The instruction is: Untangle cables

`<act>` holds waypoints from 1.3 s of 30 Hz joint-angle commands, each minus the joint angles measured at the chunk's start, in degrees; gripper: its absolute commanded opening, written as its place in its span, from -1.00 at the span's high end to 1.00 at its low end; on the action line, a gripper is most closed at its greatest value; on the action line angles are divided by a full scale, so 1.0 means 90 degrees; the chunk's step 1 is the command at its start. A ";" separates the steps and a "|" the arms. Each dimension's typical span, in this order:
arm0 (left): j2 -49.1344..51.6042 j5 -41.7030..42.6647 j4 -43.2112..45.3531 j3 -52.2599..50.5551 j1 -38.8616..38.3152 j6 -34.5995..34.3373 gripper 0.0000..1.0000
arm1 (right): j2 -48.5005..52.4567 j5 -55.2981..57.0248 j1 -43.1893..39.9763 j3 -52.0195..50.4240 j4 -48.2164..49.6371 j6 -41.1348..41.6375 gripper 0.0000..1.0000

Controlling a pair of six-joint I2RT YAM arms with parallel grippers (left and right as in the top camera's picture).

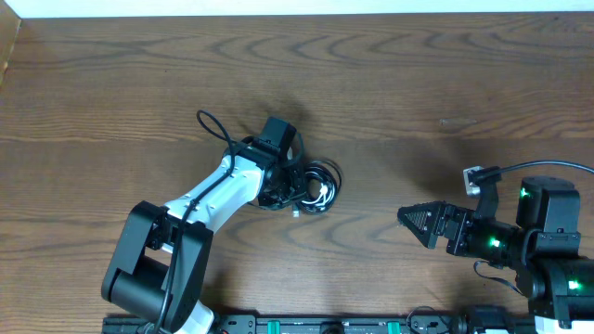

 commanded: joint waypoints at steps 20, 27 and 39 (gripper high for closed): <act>-0.2195 0.1112 -0.0185 0.0192 0.0000 0.0350 0.85 | -0.0007 0.0182 0.0107 -0.0044 -0.0012 -0.0138 -0.99; -0.3019 0.1413 -0.0078 0.0194 0.0000 0.0231 0.85 | -0.0007 0.0223 0.0107 -0.0046 0.0039 -0.0136 -0.99; -0.3266 0.3230 0.2067 0.0192 0.0000 -0.1831 0.85 | -0.0007 -0.0058 0.0107 -0.0046 0.0393 0.0005 -0.99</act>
